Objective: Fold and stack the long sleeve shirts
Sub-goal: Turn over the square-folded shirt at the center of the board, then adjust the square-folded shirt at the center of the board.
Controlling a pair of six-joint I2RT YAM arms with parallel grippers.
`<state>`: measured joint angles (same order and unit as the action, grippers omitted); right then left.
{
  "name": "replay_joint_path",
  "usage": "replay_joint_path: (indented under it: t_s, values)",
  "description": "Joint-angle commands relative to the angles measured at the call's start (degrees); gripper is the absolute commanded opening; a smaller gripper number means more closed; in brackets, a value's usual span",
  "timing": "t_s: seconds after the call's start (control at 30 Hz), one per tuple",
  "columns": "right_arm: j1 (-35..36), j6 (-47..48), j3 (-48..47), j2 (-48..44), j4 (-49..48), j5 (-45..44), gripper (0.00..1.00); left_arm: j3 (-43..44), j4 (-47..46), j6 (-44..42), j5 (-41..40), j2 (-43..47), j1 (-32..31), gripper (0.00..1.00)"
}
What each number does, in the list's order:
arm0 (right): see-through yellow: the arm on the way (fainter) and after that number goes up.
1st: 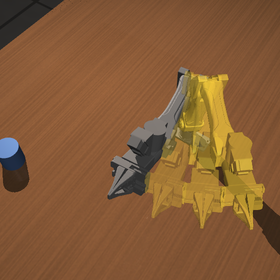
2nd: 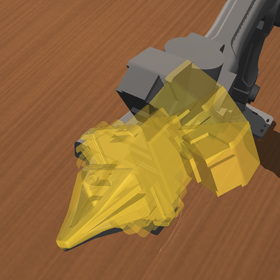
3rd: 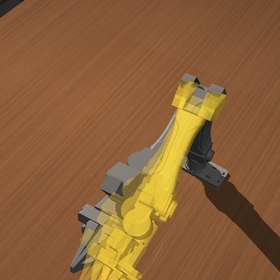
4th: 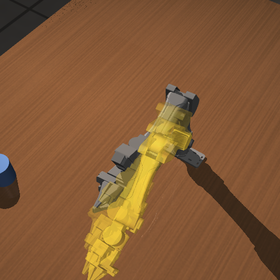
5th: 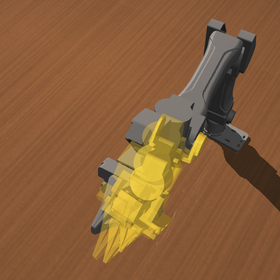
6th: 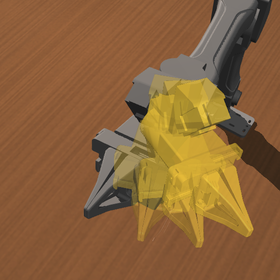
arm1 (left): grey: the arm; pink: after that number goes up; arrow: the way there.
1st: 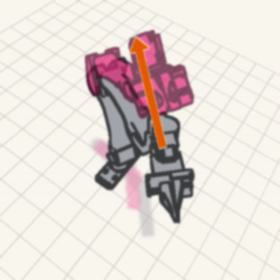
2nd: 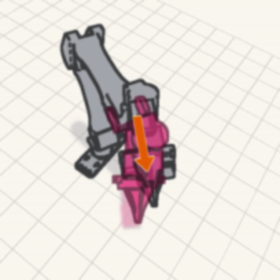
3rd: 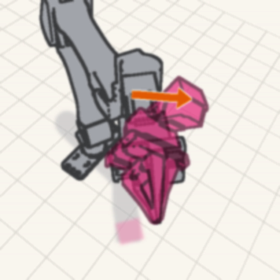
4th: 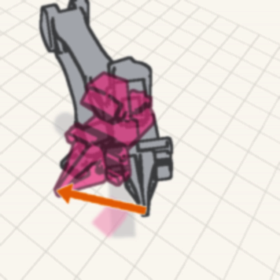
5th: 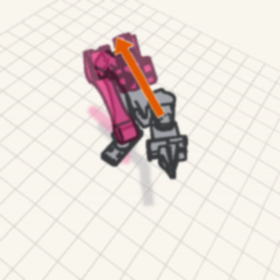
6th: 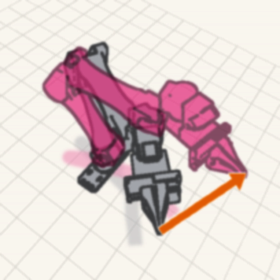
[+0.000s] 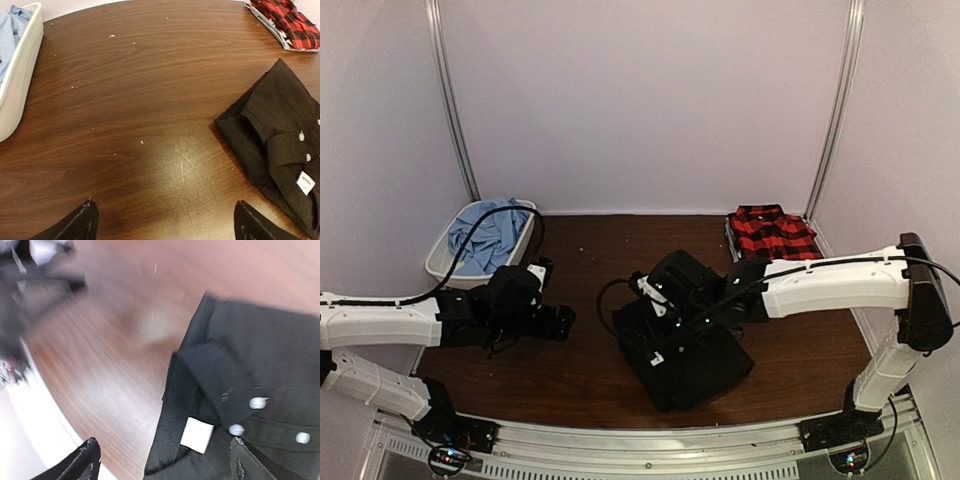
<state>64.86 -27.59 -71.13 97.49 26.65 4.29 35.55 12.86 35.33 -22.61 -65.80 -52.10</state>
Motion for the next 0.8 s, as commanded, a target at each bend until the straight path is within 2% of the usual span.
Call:
replay_joint_path:
  t_s: [0.0, 0.2, 0.37, 0.6, 0.77]
  values:
    - [-4.9, -1.3, 5.9, -7.8, -1.4, -1.4, 0.91, -1.5, -7.7, 1.5, 8.5, -1.4, 0.4, 0.98]
    - [-16.2, -3.2, 18.3, -16.0, -2.9, -1.9, 0.94, -2.7, -17.0, 4.0, 18.8, -4.7, 0.4, 0.98]
    - [-22.0, -4.6, 27.9, -20.6, -8.0, 3.3, 0.95, -2.5, -23.8, 6.2, 26.5, -10.5, 0.4, 0.98]
    - [-22.3, -8.9, 39.0, -22.5, -16.2, 12.1, 0.93, -1.2, -31.1, 9.5, 33.0, -19.2, 0.4, 0.98]
    - [-17.3, -12.5, 43.8, -23.7, -21.3, 13.7, 0.91, 2.5, -32.5, 11.5, 35.9, -26.6, 0.3, 0.97]
